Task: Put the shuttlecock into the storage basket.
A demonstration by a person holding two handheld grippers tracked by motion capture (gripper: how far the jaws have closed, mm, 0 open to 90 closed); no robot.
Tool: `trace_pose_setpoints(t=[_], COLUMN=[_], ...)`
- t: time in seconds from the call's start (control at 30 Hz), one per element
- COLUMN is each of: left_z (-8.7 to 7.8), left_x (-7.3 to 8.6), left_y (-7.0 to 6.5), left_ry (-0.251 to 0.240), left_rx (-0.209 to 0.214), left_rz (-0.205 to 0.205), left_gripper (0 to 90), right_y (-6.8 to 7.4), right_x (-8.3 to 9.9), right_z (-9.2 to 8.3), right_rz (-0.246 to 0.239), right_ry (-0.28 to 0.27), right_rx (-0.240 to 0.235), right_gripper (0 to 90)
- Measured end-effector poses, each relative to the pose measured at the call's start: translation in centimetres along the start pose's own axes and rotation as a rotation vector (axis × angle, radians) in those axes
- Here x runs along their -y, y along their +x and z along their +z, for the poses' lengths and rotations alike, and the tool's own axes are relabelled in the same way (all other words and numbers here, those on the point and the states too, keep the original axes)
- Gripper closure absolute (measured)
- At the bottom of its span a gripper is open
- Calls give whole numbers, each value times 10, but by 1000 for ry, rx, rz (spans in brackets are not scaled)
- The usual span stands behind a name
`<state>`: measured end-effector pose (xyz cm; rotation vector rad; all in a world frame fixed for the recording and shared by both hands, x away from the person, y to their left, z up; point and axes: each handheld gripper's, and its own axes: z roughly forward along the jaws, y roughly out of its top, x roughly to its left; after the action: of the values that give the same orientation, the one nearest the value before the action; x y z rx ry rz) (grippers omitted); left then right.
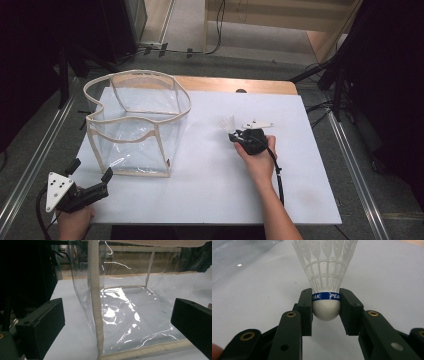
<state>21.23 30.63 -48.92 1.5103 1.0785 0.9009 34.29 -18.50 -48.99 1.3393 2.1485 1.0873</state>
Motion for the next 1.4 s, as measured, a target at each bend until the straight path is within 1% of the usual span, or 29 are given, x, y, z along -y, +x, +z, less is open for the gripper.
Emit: trace_pose_setpoints(t=[0.1,0.23,0.3,0.37,0.5,0.7,0.83,1.07,1.13,1.4], left_z=[0,0,0,0,0,0,0,0,0,1], left_x=[0,0,0,0,0,0,0,0,0,0], left_y=[0,0,0,0,0,-1,-2,-1,-1,0], left_ry=[0,1,0,0,1,5,4,5,6,9], left_rx=[-1,0,0,0,-1,-4,-3,-1,0,1], left_rz=[1,1,2,2,4,10,10,4,4,2], left_gripper=[0,0,0,0,0,0,0,0,0,0], right_y=[5,9,10,12,15,17,18,23,24,31], right_x=[-6,-13,-16,-19,-25,-33,-38,-45,-47,-57], right_z=[-5,-10,-12,-14,-18,-26,-30,-33,-34,-35], right_rz=[-13,-8,-17,-13,-25,-22,-24,-27,-27,-37], right_ry=[-22,-54,-59,-65,-78,-104,-117,-131,-142,-158], right_rx=[-2,-22,-21,-32,-39,-52,-50,-62,-60,-80], right_gripper=[636,636,636,636,636,636,636,636,636,636])
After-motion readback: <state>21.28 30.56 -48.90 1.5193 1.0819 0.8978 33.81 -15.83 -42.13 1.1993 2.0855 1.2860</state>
